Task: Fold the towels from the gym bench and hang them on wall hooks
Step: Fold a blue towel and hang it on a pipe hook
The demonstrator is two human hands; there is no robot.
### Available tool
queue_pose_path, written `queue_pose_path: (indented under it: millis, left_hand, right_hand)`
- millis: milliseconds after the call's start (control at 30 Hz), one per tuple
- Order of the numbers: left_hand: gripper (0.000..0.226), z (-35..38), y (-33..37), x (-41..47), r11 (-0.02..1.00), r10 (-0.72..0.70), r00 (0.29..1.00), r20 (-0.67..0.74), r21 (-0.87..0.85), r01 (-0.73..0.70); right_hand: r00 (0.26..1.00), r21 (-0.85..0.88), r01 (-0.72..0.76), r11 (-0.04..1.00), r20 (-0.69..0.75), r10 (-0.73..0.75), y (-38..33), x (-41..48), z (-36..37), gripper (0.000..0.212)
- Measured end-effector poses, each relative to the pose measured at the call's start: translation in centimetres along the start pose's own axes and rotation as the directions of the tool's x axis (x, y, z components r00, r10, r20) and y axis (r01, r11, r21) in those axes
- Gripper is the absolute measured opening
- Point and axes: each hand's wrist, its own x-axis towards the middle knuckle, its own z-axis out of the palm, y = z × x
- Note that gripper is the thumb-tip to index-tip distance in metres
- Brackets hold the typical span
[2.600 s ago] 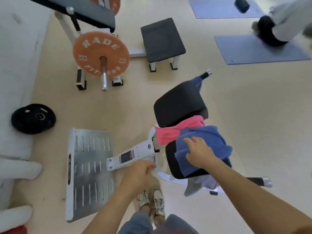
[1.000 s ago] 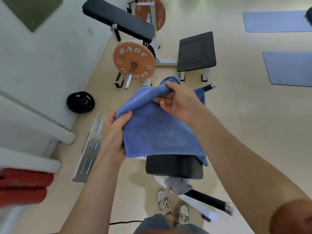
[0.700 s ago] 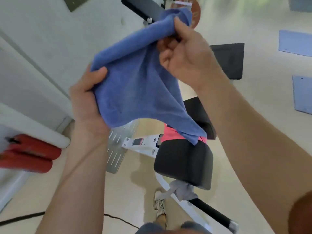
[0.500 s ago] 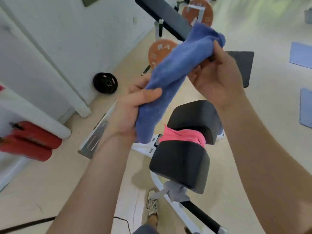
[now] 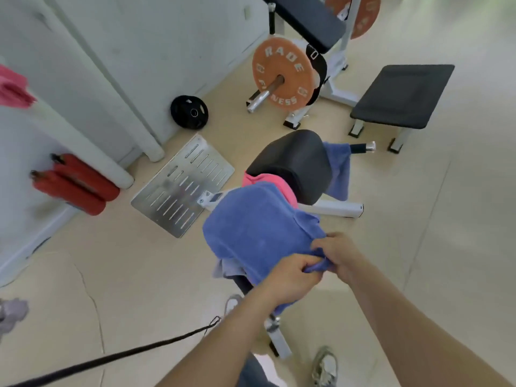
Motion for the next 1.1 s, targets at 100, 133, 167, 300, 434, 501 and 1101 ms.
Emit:
queue_pose_path:
  millis: [100, 133, 167, 300, 434, 501, 1101]
  left_hand:
    - [0.025, 1.8, 2.0, -1.5, 1.000, -0.007, 1.000, -0.003, 0.012, 0.007]
    - [0.023, 2.4, 2.5, -1.8, 1.000, -0.020, 1.000, 0.008, -0.024, 0.021]
    - [0.020, 2.8, 3.0, -2.2, 0.999, -0.024, 0.999, 0.022, -0.045, 0.024]
    - [0.025, 3.3, 3.7, -2.4, 0.999, 0.036, 0.998, 0.058, -0.004, -0.036]
    - [0.025, 0.0, 3.8, -2.1, 0.962, 0.092, 0.959, -0.269, -0.225, -0.156]
    - [0.028, -2.9, 4.2, -1.2, 0.925, 0.067, 0.796, -0.601, -0.262, -0.276]
    - [0.024, -24.1, -1.7, 14.5, 0.860, -0.063, 0.852, -0.520, -0.462, -0.218]
  right_hand:
    - [0.991, -0.140, 0.076, 0.987, -0.097, -0.090, 0.6, -0.4, -2.8, 0.009]
    - [0.984, -0.126, 0.116, 0.985, -0.123, -0.132, 0.6, -0.7, -3.3, 0.007]
    - [0.977, -0.086, 0.142, 0.986, -0.147, -0.154, 0.5, -1.1, -3.7, 0.008]
    - [0.985, 0.403, 0.171, 0.899, -0.041, -0.169, -2.0, -2.3, -3.6, 0.027]
    - [0.978, 0.217, 0.210, 0.953, -0.026, -0.209, -5.8, -3.8, -3.3, 0.023]
    - [0.945, 0.004, 0.324, 0.946, 0.035, -0.324, -7.6, -5.4, -2.9, 0.024]
    - [0.658, -0.479, 0.752, 0.453, 0.581, -0.479, -30.7, 10.0, 8.0, 0.019]
